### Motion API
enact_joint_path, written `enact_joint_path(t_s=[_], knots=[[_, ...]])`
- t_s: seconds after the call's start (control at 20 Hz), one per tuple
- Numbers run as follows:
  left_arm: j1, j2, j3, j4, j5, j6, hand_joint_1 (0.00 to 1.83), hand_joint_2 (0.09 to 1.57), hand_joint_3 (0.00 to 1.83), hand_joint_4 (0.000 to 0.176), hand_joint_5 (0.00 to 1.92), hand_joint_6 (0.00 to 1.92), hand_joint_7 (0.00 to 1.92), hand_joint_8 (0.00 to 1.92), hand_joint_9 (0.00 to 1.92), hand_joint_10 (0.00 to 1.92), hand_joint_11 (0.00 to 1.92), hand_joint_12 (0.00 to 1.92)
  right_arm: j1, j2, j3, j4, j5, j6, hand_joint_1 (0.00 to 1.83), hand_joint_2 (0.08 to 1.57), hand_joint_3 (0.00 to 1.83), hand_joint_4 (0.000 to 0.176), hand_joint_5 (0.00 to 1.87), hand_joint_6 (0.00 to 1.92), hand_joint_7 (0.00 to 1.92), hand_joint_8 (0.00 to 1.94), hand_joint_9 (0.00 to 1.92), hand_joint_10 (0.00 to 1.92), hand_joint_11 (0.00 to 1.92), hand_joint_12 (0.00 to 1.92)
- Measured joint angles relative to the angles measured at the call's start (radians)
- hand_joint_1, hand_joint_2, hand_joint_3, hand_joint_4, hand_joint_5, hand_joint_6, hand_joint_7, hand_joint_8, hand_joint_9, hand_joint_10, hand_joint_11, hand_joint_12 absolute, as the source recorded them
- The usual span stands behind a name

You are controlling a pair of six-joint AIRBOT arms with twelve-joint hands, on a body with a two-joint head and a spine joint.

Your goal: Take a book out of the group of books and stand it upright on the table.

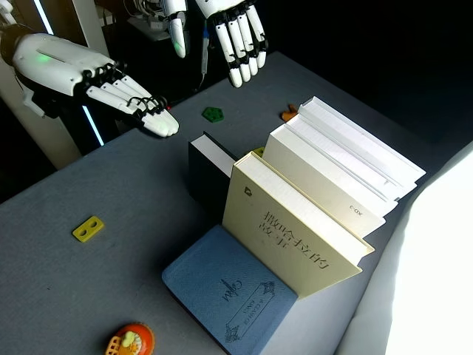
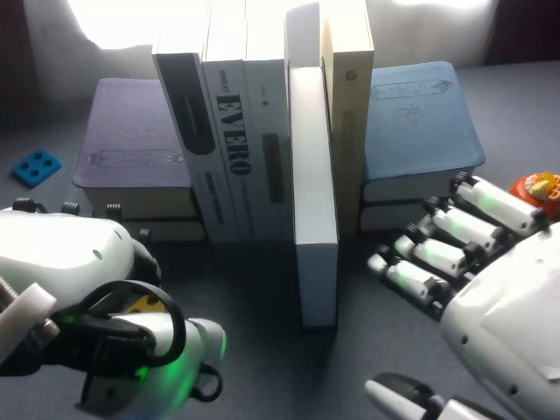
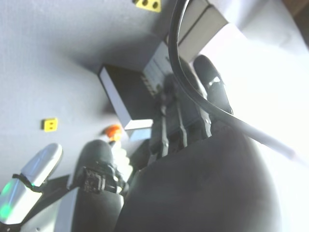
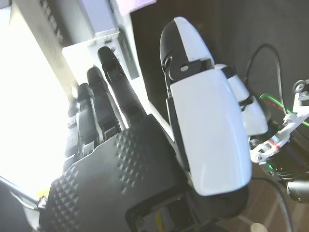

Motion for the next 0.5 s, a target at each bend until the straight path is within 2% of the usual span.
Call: enact_joint_path(t_s=[0.05,0.1,0.15,0.2,0.25,0.3,0.35,0.4,0.45,0.5], knots=[[0.0,0.0,0.0,0.002,0.002,0.0,0.27,1.3,0.0,0.0,0.78,0.07,0.82,0.36,0.57,0.94,0.26,1.62,0.0,0.033,-0.008,-0.033,-0.004,0.024,0.12,1.25,0.0,0.0,0.52,1.37,0.54,1.31,0.39,1.61,0.16,1.91],[0.0,0.0,0.0,0.0,0.0,0.0,0.29,1.3,0.0,0.0,0.81,0.15,0.73,0.69,0.5,1.17,0.25,1.71,-0.002,0.064,-0.011,-0.089,-0.008,0.057,0.09,1.26,0.0,0.0,0.53,1.39,0.54,1.41,0.4,1.67,0.21,1.92],[0.0,0.0,0.0,-0.001,0.0,0.0,0.3,1.31,0.0,0.0,0.72,0.56,0.68,0.97,0.5,1.34,0.28,1.76,-0.011,0.109,-0.01,-0.18,-0.006,0.123,0.05,1.27,0.01,0.0,0.59,1.45,0.62,1.51,0.47,1.75,0.3,1.92],[0.0,0.0,0.0,0.001,0.0,0.0,0.29,1.31,0.0,0.0,0.58,0.99,0.63,1.2,0.5,1.46,0.3,1.83,-0.013,0.132,-0.006,-0.216,-0.013,0.173,0.05,1.27,0.0,0.0,0.61,1.46,0.68,1.57,0.53,1.81,0.34,1.92],[0.0,0.0,0.0,0.002,0.0,0.0,0.32,1.32,0.0,0.0,0.49,1.26,0.62,1.36,0.49,1.58,0.31,1.9,-0.018,0.158,0.002,-0.254,-0.025,0.232,0.05,1.26,0.0,0.0,0.64,1.44,0.75,1.57,0.59,1.86,0.37,1.92],[0.0,0.0,0.0,0.001,0.0,0.0,0.39,1.32,0.0,0.0,0.46,1.41,0.62,1.46,0.51,1.64,0.33,1.92,-0.018,0.196,0.018,-0.281,-0.059,0.309,0.03,1.26,0.0,0.0,0.65,1.48,0.78,1.59,0.61,1.89,0.38,1.92],[0.0,0.0,0.0,0.001,0.0,0.0,0.63,1.38,0.01,0.126,0.5,1.66,0.61,1.58,0.51,1.71,0.38,1.92,-0.017,0.211,0.032,-0.288,-0.082,0.328,0.01,1.26,0.0,0.0,0.7,1.52,0.84,1.6,0.68,1.91,0.43,1.92],[0.0,0.0,0.0,0.004,0.0,0.0,0.68,1.39,0.01,0.166,0.5,1.72,0.61,1.62,0.52,1.74,0.42,1.92,-0.017,0.222,0.045,-0.291,-0.106,0.34,0.02,1.25,0.0,0.0,0.76,1.58,0.89,1.59,0.71,1.92,0.45,1.92],[0.0,0.0,0.0,0.005,0.0,0.0,0.66,1.41,0.01,0.174,0.48,1.77,0.59,1.68,0.5,1.8,0.43,1.92,-0.017,0.231,0.049,-0.293,-0.118,0.349,0.03,1.25,0.0,0.0,0.79,1.69,0.89,1.69,0.75,1.92,0.48,1.92],[0.0,0.0,0.0,0.005,-0.002,0.0,0.63,1.44,0.01,0.164,0.44,1.83,0.56,1.75,0.5,1.89,0.46,1.92,-0.017,0.243,0.052,-0.306,-0.131,0.364,0.05,1.26,0.0,0.0,0.87,1.67,0.95,1.75,0.84,1.92,0.56,1.92]])
